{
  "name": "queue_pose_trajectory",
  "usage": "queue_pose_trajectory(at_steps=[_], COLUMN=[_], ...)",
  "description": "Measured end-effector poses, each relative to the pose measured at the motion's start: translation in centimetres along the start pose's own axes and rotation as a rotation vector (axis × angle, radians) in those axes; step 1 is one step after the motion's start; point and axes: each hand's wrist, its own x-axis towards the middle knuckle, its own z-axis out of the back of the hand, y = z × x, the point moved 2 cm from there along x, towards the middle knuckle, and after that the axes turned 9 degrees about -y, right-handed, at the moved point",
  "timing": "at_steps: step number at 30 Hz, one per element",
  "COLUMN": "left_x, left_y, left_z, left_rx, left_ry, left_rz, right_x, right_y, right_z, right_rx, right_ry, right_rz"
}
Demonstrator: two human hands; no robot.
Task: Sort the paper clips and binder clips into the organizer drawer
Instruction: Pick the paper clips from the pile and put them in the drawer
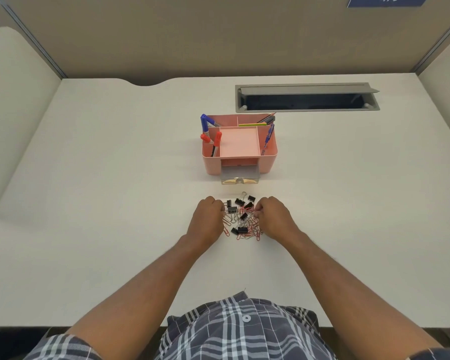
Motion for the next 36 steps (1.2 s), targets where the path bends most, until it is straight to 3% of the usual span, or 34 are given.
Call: queue_pose_trajectory(at_steps=[14, 24, 36], left_x=[0.0, 0.0, 0.0], left_y=[0.0, 0.0, 1.0], left_z=[-0.1, 0.0, 0.7], left_rx=[-0.009, -0.019, -0.407], left_ry=[0.025, 0.059, -0.012], left_rz=[0.003, 0.004, 0.31], right_x=[0.1, 0.0, -0.5], right_y=[-1.2, -0.9, -0.9], right_z=[1.5, 2.2, 1.8], right_rx=[0.317, 0.347, 0.748], right_ry=[0.005, -0.008, 0.018], right_rz=[-0.048, -0.031, -0.22])
